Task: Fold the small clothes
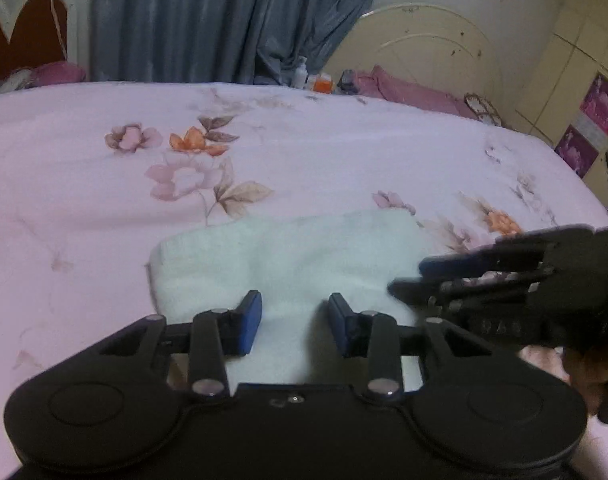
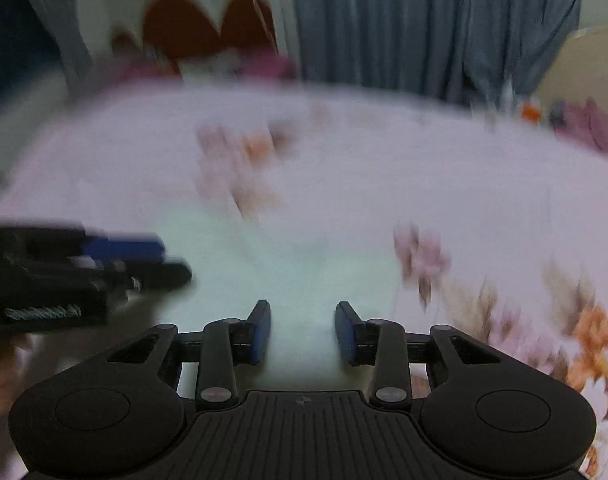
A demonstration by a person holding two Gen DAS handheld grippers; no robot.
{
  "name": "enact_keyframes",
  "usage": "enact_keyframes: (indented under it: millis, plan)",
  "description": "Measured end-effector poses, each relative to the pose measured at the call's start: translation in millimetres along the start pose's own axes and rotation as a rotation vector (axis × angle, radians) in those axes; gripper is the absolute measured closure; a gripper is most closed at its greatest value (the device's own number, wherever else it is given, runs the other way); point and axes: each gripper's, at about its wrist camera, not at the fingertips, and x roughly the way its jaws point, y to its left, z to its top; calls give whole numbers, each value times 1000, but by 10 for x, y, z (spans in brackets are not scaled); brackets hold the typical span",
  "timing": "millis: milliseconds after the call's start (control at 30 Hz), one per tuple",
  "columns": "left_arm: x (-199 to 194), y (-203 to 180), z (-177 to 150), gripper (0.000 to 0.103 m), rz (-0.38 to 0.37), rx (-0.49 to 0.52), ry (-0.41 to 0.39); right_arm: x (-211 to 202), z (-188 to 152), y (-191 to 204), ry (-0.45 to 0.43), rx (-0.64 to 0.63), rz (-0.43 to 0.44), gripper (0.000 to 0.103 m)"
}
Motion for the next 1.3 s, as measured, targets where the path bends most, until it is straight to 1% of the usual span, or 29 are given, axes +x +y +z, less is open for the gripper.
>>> enact_keyframes:
  millis: [67, 133, 167, 233, 300, 333, 367, 400, 433, 467, 500, 533, 567, 600, 633, 667, 700, 767, 833, 933, 1000, 1067, 1133, 1200, 1233, 1267, 1300]
  plan:
    - [-22, 5, 27, 68, -14, -26, 3, 22, 7, -70, -2, 18, -23, 67]
    - [-44, 2, -3, 68, -34, -4, -4, 25, -28, -86, -4, 3, -40, 67]
    - [-56, -13, -32, 68, -31, 11, -11, 26, -43, -88, -6, -3, -39, 67]
    - [-133, -14, -40, 68, -28, 7, -29, 24, -32, -81, -5, 4, -38, 67]
    - [-329, -32, -57, 68, -35, -16, -73, -123, -36, -56, -37, 14, -60, 67]
    - [-459, -26, -107, 68, -45, -20, -103, -334, -62, -7, -73, -9, -59, 67]
    - [-571, -41, -177, 68, -43, -29, -125, -467, -108, 36, -100, -27, -29, 67]
    - [-641, -49, -249, 68, -46, -29, -138, -583, -163, 71, -106, -35, 9, 67]
    - [-697, -72, -317, 71, -48, -28, -146, -664, -243, 136, -106, -64, 54, 67]
    - [-732, -96, -403, 72, -47, -27, -147, -715, -341, 219, -102, -119, 75, 67]
    - [-724, -122, -480, 72, -40, -19, -131, -708, -433, 297, -87, -178, 71, 67]
    - [-679, -133, -544, 72, -35, -11, -105, -640, -518, 349, -65, -230, 37, 67]
    - [-635, -146, -600, 72, -34, -13, -91, -554, -573, 338, -50, -251, -27, 67]
    - [-633, -165, -638, 72, -31, -19, -93, -511, -582, 257, -50, -214, -32, 67]
    - [-646, -201, -649, 72, -27, -11, -91, -493, -547, 155, -40, -140, -7, 65]
    - [-678, -249, -653, 72, -10, 7, -89, -500, -520, 117, -30, -112, -7, 62]
    - [-734, -292, -665, 72, 9, 14, -92, -516, -496, 151, -32, -118, -16, 62]
    - [-868, -326, -741, 72, 4, -2, -104, -659, -514, 269, -60, -145, -15, 62]
    - [-997, -383, -876, 72, 21, -13, -103, -866, -622, 358, -80, -158, 31, 62]
    - [-1127, -465, -1115, 72, 37, -37, -90, -1068, -907, 477, -60, -193, 91, 66]
    - [-1127, -495, -1240, 72, 65, -48, -65, -1028, -1089, 527, -25, -225, 75, 66]
    - [-1094, -525, -1321, 72, 121, -59, -38, -900, -1219, 482, 26, -209, 34, 67]
    - [-1161, -568, -1341, 72, 164, -79, -40, -949, -1269, 378, 26, -149, 36, 67]
    - [-1256, -626, -1350, 72, 191, -96, -56, -1108, -1281, 332, -13, -121, 25, 67]
    - [-1316, -666, -1363, 66, 200, -97, -63, -1226, -1303, 309, -38, -107, 34, 67]
    - [-1383, -710, -1382, 64, 211, -98, -70, -1326, -1328, 281, -57, -87, 48, 67]
    - [-1438, -758, -1397, 57, 219, -99, -76, -1450, -1370, 246, -79, -62, 57, 67]
